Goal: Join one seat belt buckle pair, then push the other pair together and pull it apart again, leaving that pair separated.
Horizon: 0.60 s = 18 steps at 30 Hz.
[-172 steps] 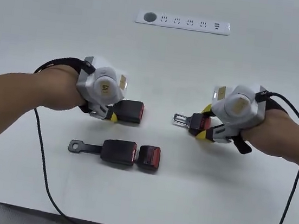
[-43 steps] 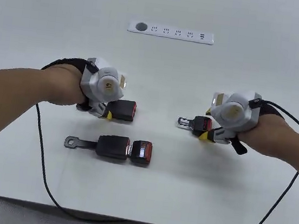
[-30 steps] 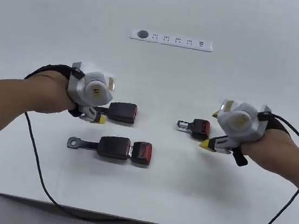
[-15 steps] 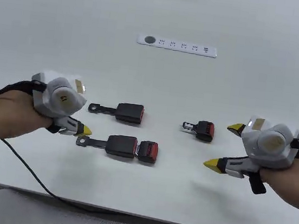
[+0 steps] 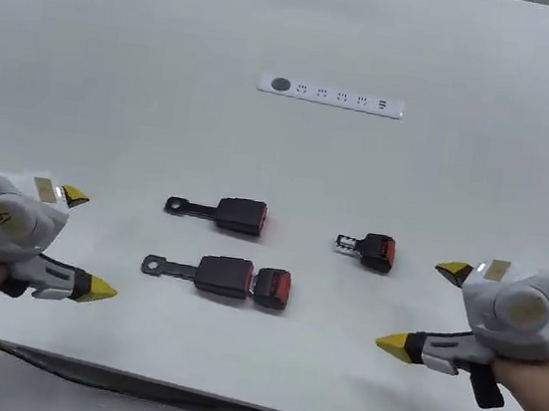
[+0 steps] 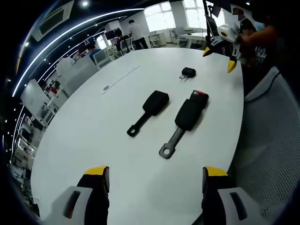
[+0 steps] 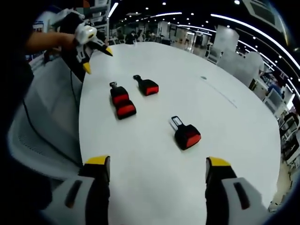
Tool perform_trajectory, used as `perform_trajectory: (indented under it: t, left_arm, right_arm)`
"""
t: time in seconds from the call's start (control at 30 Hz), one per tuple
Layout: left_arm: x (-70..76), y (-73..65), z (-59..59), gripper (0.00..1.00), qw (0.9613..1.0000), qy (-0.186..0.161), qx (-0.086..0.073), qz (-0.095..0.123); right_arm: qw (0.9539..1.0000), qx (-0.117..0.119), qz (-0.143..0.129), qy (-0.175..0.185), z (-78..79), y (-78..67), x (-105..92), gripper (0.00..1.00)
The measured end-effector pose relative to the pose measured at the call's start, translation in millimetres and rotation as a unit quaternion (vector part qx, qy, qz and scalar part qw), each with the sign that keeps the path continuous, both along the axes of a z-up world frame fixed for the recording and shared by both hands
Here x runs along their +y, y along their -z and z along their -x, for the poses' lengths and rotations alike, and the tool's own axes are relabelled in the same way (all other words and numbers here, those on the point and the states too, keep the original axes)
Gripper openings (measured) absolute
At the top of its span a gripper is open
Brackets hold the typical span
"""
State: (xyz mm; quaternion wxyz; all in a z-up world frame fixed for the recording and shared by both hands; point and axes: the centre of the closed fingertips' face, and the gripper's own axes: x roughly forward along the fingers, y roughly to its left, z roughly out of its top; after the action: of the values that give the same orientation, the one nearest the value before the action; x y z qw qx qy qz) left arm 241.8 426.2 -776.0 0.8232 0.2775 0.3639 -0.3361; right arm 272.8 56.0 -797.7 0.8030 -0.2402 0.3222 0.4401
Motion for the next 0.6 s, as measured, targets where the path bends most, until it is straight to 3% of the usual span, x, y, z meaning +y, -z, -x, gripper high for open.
perform_trajectory:
  t: [0.2,0.3,0.6]
  left_arm:
    - [7.1,-5.1,9.4,0.92,0.9996,-0.021,-0.002,0.020]
    - [14.5,-5.6,7.7,0.98,0.9984,-0.048,-0.004,0.030]
    - [11.5,-4.8,8.9,1.00,0.9973,-0.059,-0.006,0.042]
  right_arm:
    - [0.9999,-0.004,-0.012,0.011,6.4,-5.2,7.4,0.94]
    - [0.9995,-0.007,-0.019,0.026,6.0,-5.9,7.2,1.00]
    - [0.9989,-0.009,-0.019,0.041,7.3,-6.5,8.0,1.00]
